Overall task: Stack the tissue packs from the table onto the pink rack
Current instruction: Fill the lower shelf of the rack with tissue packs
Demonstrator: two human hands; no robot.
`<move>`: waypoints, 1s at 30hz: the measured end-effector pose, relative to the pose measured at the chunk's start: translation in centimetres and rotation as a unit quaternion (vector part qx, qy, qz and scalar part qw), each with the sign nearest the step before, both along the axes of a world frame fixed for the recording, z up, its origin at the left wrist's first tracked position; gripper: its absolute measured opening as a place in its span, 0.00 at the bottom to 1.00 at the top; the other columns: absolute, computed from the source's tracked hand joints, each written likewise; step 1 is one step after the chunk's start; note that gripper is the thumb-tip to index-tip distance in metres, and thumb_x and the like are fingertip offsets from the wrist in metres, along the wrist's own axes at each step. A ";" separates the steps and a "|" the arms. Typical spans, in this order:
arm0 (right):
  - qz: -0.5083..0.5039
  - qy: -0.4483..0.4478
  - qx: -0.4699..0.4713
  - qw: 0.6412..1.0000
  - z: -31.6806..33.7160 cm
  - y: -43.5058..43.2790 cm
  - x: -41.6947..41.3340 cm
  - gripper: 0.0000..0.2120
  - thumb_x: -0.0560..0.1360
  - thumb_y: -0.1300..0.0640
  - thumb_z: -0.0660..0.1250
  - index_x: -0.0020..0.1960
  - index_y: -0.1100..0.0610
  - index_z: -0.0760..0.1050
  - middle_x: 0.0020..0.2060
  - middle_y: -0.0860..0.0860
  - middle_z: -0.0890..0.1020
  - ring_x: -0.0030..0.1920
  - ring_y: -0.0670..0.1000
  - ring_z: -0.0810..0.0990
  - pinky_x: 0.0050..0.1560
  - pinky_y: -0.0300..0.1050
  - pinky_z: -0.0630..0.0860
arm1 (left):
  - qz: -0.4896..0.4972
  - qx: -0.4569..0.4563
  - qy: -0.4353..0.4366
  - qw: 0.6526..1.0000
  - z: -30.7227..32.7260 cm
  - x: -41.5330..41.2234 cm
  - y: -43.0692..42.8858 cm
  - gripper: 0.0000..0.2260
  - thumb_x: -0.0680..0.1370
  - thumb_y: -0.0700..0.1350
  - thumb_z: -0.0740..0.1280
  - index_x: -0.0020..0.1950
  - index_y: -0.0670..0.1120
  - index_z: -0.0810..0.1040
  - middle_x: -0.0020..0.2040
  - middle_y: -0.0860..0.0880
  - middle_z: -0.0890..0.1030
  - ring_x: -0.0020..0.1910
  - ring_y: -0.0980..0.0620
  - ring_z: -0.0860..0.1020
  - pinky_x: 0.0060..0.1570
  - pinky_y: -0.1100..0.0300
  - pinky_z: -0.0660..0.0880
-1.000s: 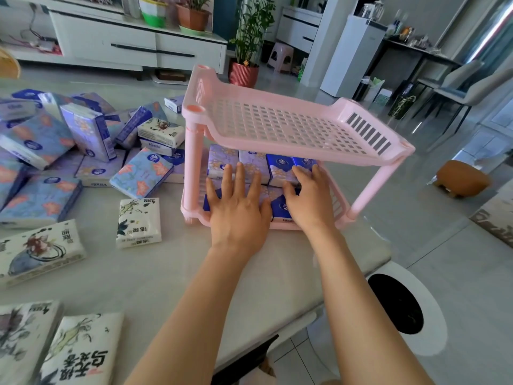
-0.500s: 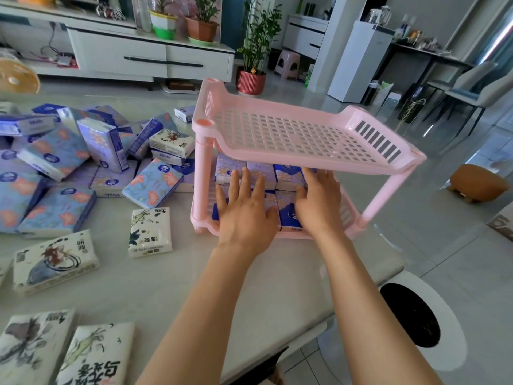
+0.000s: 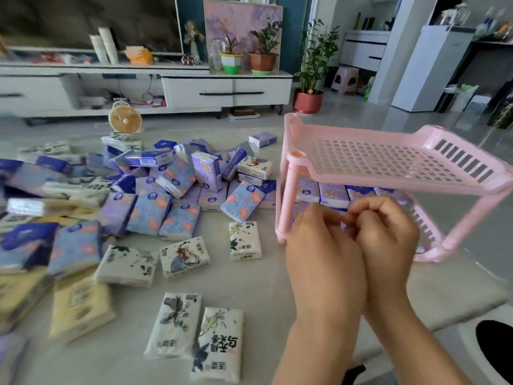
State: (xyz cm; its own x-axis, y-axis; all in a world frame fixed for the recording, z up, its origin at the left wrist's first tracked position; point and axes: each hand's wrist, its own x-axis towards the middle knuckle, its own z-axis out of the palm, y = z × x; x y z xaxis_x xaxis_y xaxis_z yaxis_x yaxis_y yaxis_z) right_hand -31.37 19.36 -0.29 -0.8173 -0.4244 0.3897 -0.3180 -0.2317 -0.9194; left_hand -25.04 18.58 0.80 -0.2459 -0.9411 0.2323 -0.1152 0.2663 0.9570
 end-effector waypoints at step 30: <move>0.130 0.299 0.221 0.919 -3.5 -19.1 6.0 0.15 0.78 0.61 0.59 0.65 0.56 0.68 0.55 0.57 0.74 0.55 0.57 0.73 0.53 0.52 0.71 | 0.049 -0.240 -0.523 0.816 -5.4 14.7 -17.2 0.21 0.75 0.60 0.62 0.64 0.50 0.72 0.64 0.49 0.66 0.62 0.48 0.62 0.61 0.60 0.58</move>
State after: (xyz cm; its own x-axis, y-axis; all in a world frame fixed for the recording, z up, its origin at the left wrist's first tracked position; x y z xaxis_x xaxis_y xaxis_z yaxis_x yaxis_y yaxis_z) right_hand -25.35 0.26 -3.82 -0.3608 -0.8002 0.4791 -0.7838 -0.0182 -0.6208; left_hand -10.38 1.34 -4.56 -0.4741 -0.8311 0.2906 -0.8465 0.5211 0.1093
